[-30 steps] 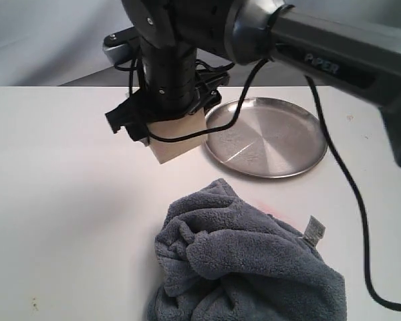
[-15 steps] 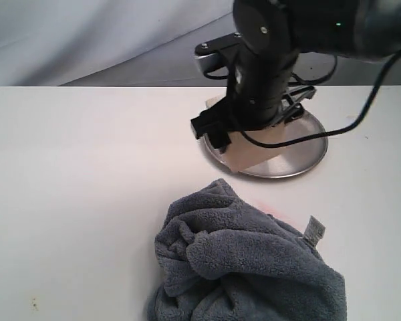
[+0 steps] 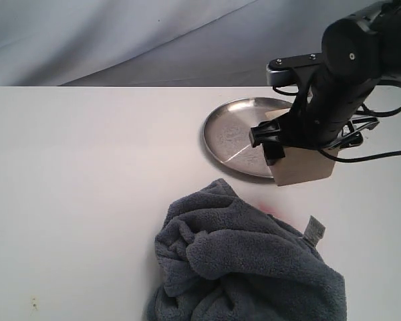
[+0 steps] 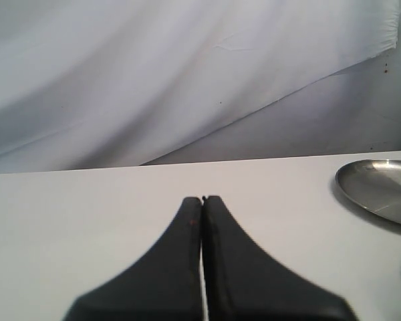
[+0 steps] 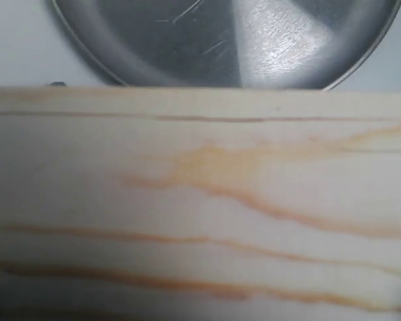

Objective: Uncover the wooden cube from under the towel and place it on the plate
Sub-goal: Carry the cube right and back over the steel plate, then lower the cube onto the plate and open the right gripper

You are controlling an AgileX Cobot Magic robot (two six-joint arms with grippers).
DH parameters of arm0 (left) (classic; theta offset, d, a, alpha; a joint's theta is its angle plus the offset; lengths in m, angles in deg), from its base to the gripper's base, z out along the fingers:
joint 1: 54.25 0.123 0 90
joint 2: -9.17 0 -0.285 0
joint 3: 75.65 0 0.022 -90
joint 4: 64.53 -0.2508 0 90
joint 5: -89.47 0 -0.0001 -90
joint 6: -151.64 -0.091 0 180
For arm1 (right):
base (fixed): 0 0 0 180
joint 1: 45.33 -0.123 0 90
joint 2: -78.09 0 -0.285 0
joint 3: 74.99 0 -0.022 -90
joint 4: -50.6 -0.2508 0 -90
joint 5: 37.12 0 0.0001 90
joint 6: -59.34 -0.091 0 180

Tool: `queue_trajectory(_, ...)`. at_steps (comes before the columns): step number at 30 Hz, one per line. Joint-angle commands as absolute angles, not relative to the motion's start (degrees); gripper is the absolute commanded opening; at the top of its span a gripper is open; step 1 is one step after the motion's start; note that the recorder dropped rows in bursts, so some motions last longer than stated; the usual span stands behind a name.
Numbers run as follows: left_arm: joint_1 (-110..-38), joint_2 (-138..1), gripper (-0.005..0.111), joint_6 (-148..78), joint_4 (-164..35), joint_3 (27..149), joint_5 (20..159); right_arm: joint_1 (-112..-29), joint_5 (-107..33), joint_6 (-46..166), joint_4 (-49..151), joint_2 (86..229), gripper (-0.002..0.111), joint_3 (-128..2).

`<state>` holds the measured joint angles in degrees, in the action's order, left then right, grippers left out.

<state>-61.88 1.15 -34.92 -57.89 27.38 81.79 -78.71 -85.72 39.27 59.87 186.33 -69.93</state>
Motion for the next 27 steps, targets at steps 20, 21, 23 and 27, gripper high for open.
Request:
queue_trajectory(20,-62.2,1.4,0.000,-34.8,-57.8,27.1,81.9,-77.4,-76.8,37.5,60.4,199.2,0.000,-84.1)
queue_trajectory(21,-62.2,1.4,0.000,-34.8,-57.8,27.1,81.9,-76.7,-77.1,37.5,60.4,200.5,0.000,-85.8)
queue_trajectory(23,-62.2,1.4,0.000,-34.8,-57.8,27.1,81.9,-75.7,-78.4,37.5,59.5,202.5,0.000,-88.3)
queue_trajectory(27,-62.2,1.4,0.000,-34.8,-57.8,27.1,81.9,-72.9,-81.6,40.8,54.7,206.8,0.000,-95.8)
